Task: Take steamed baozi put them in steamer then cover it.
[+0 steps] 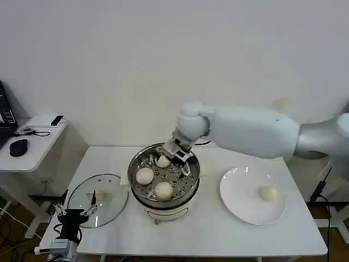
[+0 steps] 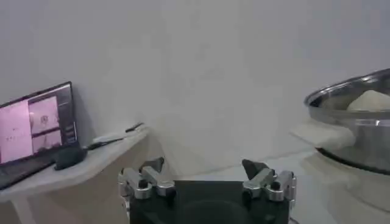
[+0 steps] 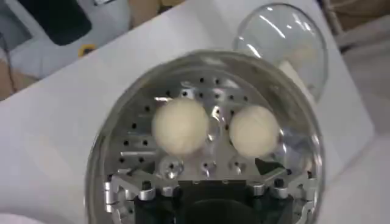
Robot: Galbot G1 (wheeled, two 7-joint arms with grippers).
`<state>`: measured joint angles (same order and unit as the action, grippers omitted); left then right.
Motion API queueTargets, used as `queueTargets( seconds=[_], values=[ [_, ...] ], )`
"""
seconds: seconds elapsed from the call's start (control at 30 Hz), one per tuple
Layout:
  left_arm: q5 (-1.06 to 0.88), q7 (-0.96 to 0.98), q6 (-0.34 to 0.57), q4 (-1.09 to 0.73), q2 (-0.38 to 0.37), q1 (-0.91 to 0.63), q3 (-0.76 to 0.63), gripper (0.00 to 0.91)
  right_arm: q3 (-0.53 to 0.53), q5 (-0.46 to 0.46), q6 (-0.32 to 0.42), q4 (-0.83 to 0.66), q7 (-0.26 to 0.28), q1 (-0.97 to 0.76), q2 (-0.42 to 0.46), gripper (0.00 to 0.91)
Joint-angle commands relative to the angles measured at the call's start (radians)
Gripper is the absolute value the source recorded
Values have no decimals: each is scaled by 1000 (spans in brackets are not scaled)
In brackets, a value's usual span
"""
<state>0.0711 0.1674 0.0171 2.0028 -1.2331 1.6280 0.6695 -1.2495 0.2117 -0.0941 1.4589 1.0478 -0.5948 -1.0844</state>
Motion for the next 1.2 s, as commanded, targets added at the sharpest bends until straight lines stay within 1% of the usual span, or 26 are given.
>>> queueTargets(
  seconds=[0.03, 0.07, 0.1, 0.17, 0.3, 0.53, 0.57, 0.6, 0.63, 0.73, 0.77, 0.8, 0.87, 0.9, 0.93, 1.03, 1.1, 1.2],
  values=[
    [-2, -1, -1, 1, 6, -4, -16, 907, 36, 34, -87, 45, -13, -25, 310, 907],
    [-2, -1, -1, 1, 7, -5, -19, 907, 34, 26, -92, 62, -11, -19, 352, 907],
    [-2, -1, -1, 2, 9, -6, -23, 907, 34, 25, -93, 65, -10, -17, 369, 907],
    [-3, -2, -1, 2, 12, -7, -30, 907, 15, -4, -91, 97, -4, 2, 481, 907],
    [-9, -2, -3, 4, 14, -12, -47, 907, 6, -70, -88, 146, -3, 71, 624, 907],
    [-11, -3, -4, 8, 22, -18, -63, 907, -13, -177, -83, 188, -15, 189, 774, 907],
    [-10, -3, -4, 9, 23, -17, -62, 907, -1, -186, -83, 188, -19, 203, 786, 907],
    [-9, -3, -4, 10, 26, -17, -62, 907, 36, -199, -82, 184, -21, 251, 805, 907],
    [-9, -3, -5, 10, 27, -18, -62, 907, 61, -207, -82, 180, -22, 269, 814, 907],
    [-9, -3, -6, 9, 26, -19, -64, 907, 179, -248, -83, 144, -34, 408, 827, 907],
    [-11, -3, -6, 9, 25, -19, -66, 907, 210, -252, -84, 133, -35, 432, 827, 907],
    [-13, -3, -6, 7, 24, -18, -69, 907, 264, -262, -84, 110, -38, 487, 823, 907],
    [-16, -3, -6, 7, 23, -17, -70, 907, 305, -270, -82, 84, -39, 529, 816, 907],
    [-16, -3, -6, 7, 23, -16, -70, 907, 345, -278, -79, 51, -42, 585, 802, 907],
    [-17, -3, -6, 7, 24, -16, -70, 907, 364, -278, -79, 44, -43, 594, 799, 907],
    [-16, -3, -7, 9, 24, -14, -65, 907, 400, -288, -74, -17, -47, 646, 759, 907],
    [-16, -3, -6, 10, 24, -12, -62, 907, 442, -292, -73, -64, -51, 685, 727, 907],
    [-16, -3, -5, 11, 23, -5, -58, 907, 471, -302, -73, -108, -52, 711, 689, 907]
  ],
)
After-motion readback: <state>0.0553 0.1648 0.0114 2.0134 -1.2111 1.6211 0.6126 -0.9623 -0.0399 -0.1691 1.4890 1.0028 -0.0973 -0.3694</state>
